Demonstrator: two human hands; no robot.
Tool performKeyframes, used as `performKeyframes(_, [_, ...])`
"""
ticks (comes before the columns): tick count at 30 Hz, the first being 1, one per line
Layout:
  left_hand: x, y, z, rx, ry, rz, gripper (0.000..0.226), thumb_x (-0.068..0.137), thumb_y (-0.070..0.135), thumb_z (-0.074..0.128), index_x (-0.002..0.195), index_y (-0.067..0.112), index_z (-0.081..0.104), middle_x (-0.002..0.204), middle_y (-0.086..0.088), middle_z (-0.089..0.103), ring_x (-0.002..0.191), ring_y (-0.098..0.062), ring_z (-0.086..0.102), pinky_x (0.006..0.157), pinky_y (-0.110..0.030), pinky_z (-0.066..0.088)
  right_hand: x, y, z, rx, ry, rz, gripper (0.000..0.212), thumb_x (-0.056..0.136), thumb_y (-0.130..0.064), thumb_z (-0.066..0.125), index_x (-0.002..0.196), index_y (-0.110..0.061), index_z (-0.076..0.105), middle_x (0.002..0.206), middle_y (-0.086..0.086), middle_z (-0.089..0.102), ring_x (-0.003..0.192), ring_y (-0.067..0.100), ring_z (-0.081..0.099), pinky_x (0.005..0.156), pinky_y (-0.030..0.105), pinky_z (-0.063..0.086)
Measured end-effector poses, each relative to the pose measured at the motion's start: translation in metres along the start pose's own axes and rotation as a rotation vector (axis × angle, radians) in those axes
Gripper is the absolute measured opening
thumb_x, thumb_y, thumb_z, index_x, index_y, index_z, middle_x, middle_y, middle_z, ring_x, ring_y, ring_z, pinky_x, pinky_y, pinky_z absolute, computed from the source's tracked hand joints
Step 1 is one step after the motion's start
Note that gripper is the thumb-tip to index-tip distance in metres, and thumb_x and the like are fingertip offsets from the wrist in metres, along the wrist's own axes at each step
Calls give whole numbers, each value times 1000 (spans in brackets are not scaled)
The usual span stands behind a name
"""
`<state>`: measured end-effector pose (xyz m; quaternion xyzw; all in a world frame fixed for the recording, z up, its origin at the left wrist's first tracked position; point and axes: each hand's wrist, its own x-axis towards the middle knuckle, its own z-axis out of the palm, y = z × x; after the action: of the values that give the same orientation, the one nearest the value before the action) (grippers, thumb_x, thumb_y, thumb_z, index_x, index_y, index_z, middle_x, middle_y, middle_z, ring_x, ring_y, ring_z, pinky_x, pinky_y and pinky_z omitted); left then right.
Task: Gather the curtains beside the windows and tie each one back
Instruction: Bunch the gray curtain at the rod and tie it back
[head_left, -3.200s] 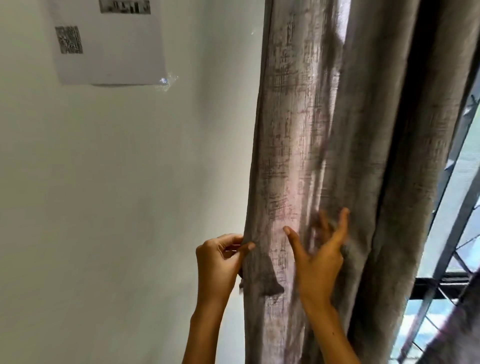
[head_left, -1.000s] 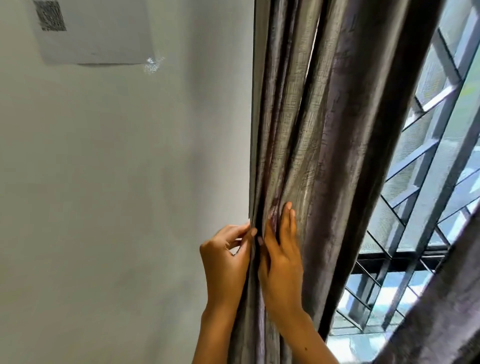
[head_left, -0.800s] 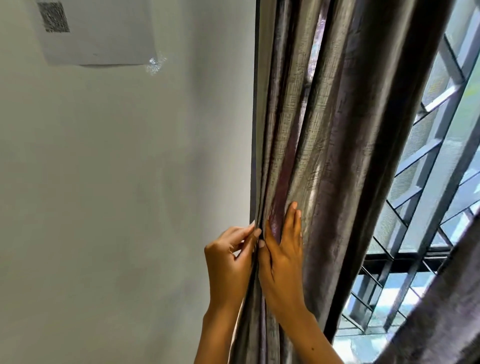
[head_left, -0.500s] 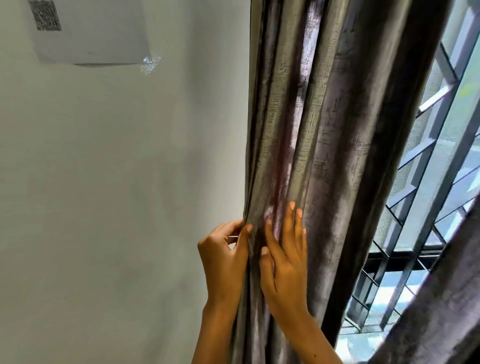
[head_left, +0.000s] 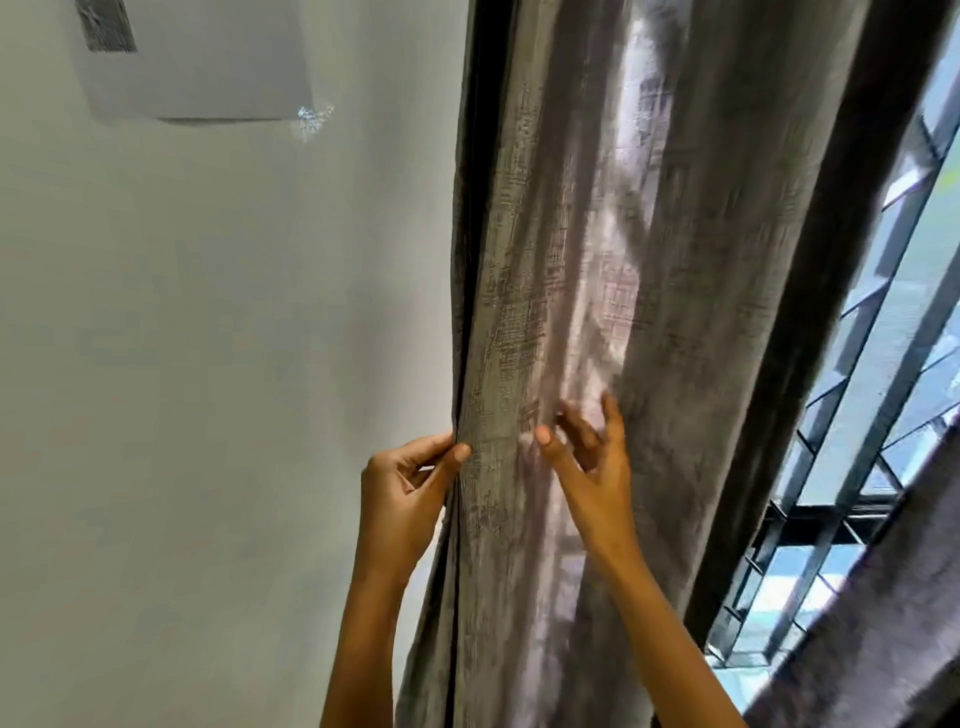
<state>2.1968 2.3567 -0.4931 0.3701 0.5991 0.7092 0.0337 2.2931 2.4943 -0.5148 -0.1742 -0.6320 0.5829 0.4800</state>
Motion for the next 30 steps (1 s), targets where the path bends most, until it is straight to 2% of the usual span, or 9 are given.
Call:
performKeyframes(2, [-1,-1,2,15,30,16,25,81,16,68,105,15,69,91,12,71,82,0,69,71,-15,55,-2,-1,5,20,47,-90,75,74,-24,76,140,-20,41,107,1,70,102,12,66,95,40,51])
performKeyframes(4, [-2,-2,5,74,107,39,18,79,21,71,96,28,70,86,16,70,77,-1,69,69,-16,55,-6,-2,10,0,193,-183,52,74,-11,78,122,-11,59,86,4,70,82,15,68,81,31,55])
performKeyframes(7, [-8,0,12,193,216,145,14,80,21,72,90,29,68,80,24,64,72,4,65,65,-5,48,-15,-7,17,-88,330,-315,28,75,-8,78,101,-13,69,78,4,67,72,11,64,69,20,52])
performKeyframes(9, [-13,2,18,285,269,253,13,80,26,71,92,22,70,78,20,63,68,4,64,66,-3,48,-24,-9,20,-201,357,-431,19,79,-7,74,94,-17,68,87,4,64,82,5,62,74,22,53])
performKeyframes(12, [-20,1,29,297,294,307,24,79,38,67,89,17,71,80,7,67,68,-1,63,67,-6,51,-37,-10,26,-275,360,-485,20,85,-5,67,95,-22,65,111,-4,61,105,4,59,90,26,51])
performKeyframes(15, [-23,0,37,334,274,313,19,81,33,69,85,14,72,78,-1,69,66,-8,64,64,-12,53,-47,-4,30,-296,314,-462,24,90,-9,61,103,-29,61,103,-22,67,96,-1,65,81,23,56])
performKeyframes(19, [-20,-6,36,341,276,293,21,79,33,69,86,14,73,80,-1,71,67,-6,64,67,-11,54,-58,6,25,-416,324,-579,39,85,-4,61,122,-13,62,110,-3,69,101,-7,62,86,15,51])
performKeyframes(22, [-20,-6,35,344,293,286,22,79,35,69,84,14,72,79,0,71,65,-1,62,68,-5,50,-63,6,22,-472,326,-714,38,79,6,64,116,-2,63,113,11,67,108,7,61,92,16,48])
performKeyframes(30, [-17,-2,34,167,156,231,11,83,22,69,94,20,72,82,10,70,74,-4,67,66,-12,53,-51,3,22,-328,95,-548,39,83,4,59,118,-14,65,107,-1,61,99,8,61,86,18,51])
